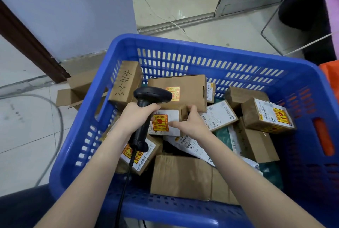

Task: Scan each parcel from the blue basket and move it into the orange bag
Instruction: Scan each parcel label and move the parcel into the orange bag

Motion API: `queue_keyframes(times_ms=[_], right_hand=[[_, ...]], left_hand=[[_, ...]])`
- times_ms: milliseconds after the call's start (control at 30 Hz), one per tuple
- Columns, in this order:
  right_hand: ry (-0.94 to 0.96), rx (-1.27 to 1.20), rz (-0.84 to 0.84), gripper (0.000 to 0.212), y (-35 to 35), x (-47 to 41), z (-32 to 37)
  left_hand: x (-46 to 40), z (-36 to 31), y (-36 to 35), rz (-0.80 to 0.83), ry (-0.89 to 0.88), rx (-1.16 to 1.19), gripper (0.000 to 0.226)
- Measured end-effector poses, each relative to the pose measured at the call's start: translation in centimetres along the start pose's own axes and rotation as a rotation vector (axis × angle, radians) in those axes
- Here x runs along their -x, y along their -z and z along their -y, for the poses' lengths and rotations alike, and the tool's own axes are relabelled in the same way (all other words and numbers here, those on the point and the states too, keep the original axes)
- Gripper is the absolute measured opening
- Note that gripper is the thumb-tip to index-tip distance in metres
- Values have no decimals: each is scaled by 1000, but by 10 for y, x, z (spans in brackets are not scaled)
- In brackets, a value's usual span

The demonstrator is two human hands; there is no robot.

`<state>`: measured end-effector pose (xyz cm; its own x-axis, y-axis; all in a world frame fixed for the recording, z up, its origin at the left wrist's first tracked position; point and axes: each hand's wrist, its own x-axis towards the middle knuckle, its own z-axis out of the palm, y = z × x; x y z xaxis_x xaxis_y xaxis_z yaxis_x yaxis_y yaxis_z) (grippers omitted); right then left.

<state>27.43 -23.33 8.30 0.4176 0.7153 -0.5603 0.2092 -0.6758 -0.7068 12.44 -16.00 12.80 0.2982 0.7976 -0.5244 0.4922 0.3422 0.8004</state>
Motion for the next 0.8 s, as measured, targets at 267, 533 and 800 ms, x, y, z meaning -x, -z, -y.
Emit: queue_keyframes(times_ms=[267, 533, 800], right_hand=[[142, 8, -64, 73, 38, 25, 23], [133, -270, -232, 61, 106, 87, 54], [210, -319, -220, 70, 142, 155, 41]], left_hand=[[17, -27, -2, 3, -102, 8, 10], [72, -80, -10, -59, -306, 27, 7], [131, -113, -33, -74, -421, 206, 12]])
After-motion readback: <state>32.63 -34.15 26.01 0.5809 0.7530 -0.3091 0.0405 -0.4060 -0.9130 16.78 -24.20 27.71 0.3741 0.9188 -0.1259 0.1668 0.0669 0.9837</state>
